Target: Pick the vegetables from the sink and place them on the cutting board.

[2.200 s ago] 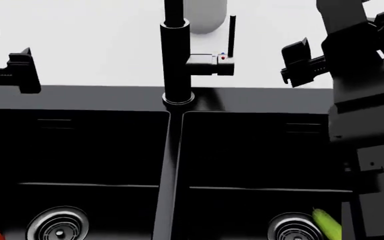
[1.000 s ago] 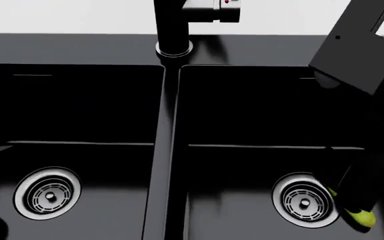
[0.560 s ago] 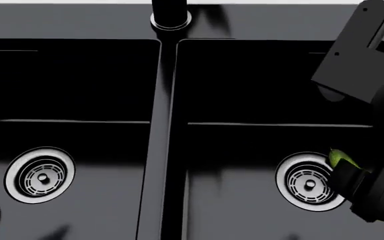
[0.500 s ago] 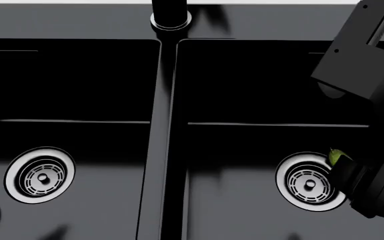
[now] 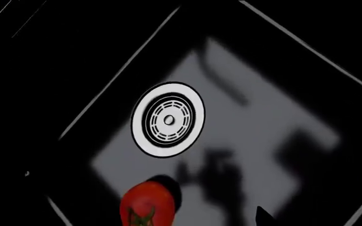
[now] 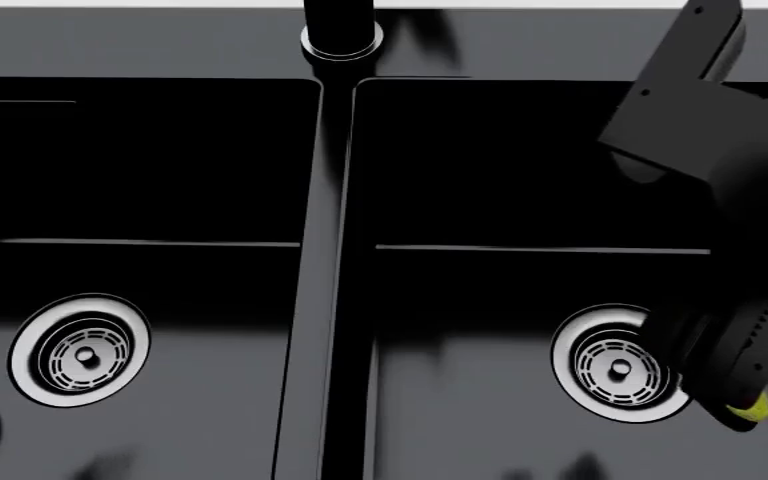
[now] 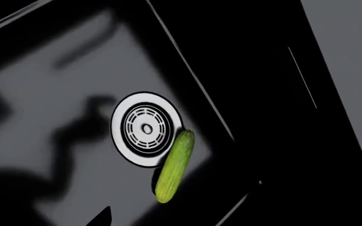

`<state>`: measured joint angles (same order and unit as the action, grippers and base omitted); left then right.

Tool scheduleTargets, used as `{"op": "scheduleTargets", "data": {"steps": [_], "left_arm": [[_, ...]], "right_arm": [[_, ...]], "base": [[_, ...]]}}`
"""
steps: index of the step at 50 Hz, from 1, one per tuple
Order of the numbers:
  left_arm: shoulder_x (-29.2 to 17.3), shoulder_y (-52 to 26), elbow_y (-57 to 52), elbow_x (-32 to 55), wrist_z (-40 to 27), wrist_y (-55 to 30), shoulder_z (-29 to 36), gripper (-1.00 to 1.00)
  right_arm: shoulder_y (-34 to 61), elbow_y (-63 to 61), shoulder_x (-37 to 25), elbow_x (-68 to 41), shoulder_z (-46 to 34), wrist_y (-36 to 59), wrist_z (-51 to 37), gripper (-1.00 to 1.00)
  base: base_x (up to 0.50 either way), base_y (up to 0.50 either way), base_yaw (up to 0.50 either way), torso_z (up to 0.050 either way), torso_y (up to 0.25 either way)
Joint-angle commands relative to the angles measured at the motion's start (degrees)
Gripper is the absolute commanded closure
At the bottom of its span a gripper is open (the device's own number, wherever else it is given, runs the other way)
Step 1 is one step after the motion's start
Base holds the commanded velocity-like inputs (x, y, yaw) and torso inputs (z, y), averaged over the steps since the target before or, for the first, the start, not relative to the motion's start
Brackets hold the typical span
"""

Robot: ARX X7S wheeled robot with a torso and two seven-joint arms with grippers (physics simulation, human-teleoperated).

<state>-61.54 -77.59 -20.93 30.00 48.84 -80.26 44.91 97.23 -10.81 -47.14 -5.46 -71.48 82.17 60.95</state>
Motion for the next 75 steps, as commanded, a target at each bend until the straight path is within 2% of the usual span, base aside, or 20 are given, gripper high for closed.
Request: {"op": "scheduleTargets", "data": {"steps": [1,12,20,33,51,68,75], "left_arm": [[-0.95,-0.36,-0.17,-0.74,1.30,-1.51,4.10,-1.00],[0.79,-0.31,2.04,-4.09,-2.30,-1.12,5.98,-1.00],[3.16,-0.62,4.22,-6.41,-1.65,0.90,10.85,-1.00],[4.43,0.04,6.32,-7.82,-1.28,2.46,14.40,-1.00],[6.48,1.69,10.72,-10.64,-3.55,7.01,16.51,-1.00],[8.32,2.94,15.86,-14.38,-4.60,10.30,21.20,-1.00],[10.22,3.33,19.17,-15.75,-5.50,12.65,22.10,-1.00]], "right_arm": [[-0.58,0.86,0.79,-0.16,0.13,-0.38,-0.57,-1.00],[-1.90,0.39,1.07,-0.67,1.21,-0.25,-1.42,-1.00],[-2.20,-0.17,0.83,-1.04,1.69,0.08,-1.58,-1.00],[-2.42,-0.67,0.62,-1.35,1.89,0.26,-1.82,-1.00],[-3.36,-1.10,0.99,-1.92,2.84,0.68,-2.66,-1.00],[-4.41,-0.77,1.36,-2.32,3.32,0.34,-3.43,-1.00],[-4.31,-0.57,1.40,-2.36,3.14,0.10,-3.48,-1.00]], "base": [[0.00,0.00,0.00,0.000,0.000],[0.00,0.00,0.00,0.000,0.000],[0.00,0.00,0.00,0.000,0.000],[0.00,0.00,0.00,0.000,0.000],[0.00,0.00,0.00,0.000,0.000],[0.00,0.00,0.00,0.000,0.000],[0.00,0.00,0.00,0.000,0.000]]}}
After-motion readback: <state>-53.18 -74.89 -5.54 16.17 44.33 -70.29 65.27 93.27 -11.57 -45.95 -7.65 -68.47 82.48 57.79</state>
